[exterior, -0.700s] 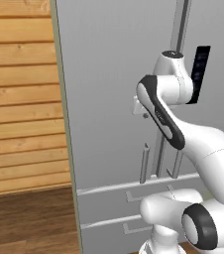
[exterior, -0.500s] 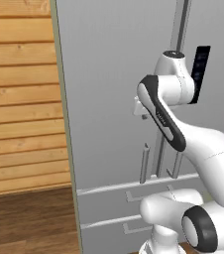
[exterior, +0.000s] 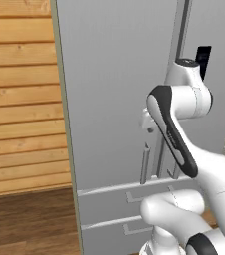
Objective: Take the strawberry from the fridge and place it on top of the pancake, located on the dining counter.
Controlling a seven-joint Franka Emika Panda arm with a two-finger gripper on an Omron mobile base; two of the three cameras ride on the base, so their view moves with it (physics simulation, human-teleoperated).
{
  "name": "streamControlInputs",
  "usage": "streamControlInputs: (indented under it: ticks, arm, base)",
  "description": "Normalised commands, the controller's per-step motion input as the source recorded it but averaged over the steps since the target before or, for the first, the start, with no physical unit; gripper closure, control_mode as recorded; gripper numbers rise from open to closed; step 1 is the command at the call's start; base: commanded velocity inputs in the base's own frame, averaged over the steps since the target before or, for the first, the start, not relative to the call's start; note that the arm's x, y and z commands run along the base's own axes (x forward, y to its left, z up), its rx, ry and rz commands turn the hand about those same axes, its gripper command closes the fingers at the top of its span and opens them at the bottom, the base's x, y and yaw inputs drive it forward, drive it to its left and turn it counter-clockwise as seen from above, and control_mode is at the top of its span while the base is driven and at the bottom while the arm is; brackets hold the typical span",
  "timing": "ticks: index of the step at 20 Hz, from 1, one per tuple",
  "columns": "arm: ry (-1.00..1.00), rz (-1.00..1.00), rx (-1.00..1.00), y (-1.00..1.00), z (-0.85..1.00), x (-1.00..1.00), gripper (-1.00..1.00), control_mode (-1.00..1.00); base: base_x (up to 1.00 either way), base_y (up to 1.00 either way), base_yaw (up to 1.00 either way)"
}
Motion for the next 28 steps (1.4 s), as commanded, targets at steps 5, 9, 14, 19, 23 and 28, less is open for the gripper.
streamControlInputs:
  ticks: [5, 9, 14, 19, 23, 28]
  arm:
    - [0.02, -0.01, 0.0, -0.05, -0.6, 0.03, -1.0, -1.0]
    - [0.0, 0.0, 0.0, -0.09, -0.47, 0.1, -1.0, -1.0]
    - [0.0, 0.0, 0.0, -0.07, -0.43, 0.15, -1.0, -1.0]
    - [0.0, 0.0, 0.0, -0.02, -0.36, 0.0, -1.0, -1.0]
    - [-0.02, 0.0, 0.0, -0.07, -0.21, -0.01, -1.0, -1.0]
    - [-0.01, 0.0, 0.0, -0.03, -0.25, -0.08, -1.0, -1.0]
  base:
    - [0.0, 0.0, 0.0]
    - [0.0, 0.0, 0.0]
    - [0.0, 0.0, 0.0]
    - [0.0, 0.0, 0.0]
    - [0.0, 0.0, 0.0]
    - [0.0, 0.0, 0.0]
